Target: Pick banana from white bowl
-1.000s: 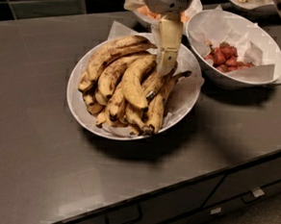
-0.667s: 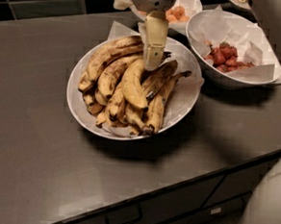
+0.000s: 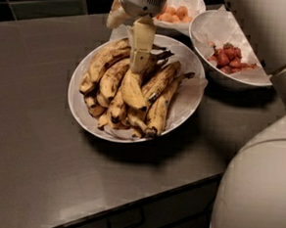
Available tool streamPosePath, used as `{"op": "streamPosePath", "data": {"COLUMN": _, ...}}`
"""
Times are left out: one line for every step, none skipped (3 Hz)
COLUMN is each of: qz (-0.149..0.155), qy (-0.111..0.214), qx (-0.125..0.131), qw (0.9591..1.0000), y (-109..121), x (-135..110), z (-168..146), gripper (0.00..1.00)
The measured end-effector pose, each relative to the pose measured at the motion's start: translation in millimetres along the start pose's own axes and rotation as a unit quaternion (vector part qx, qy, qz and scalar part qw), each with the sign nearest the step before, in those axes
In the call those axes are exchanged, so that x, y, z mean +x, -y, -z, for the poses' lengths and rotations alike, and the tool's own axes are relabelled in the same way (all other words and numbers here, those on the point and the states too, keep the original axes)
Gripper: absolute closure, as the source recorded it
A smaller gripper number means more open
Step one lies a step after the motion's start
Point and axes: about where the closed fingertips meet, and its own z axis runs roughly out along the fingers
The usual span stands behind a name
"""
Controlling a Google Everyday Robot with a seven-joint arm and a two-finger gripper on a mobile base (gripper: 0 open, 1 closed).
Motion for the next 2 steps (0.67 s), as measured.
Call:
{"op": "streamPosePath", "data": {"qz": -0.003, "qy": 0.002, "qx": -0.004, "qw": 1.0, "y": 5.4, "x": -3.0, "z": -4.3, "gripper": 0.25}}
{"op": "streamPosePath", "data": {"qz": -0.004, "qy": 0.002, "qx": -0.006, "qw": 1.0, "y": 9.1, "x": -4.6, "z": -6.7, "gripper": 0.35}}
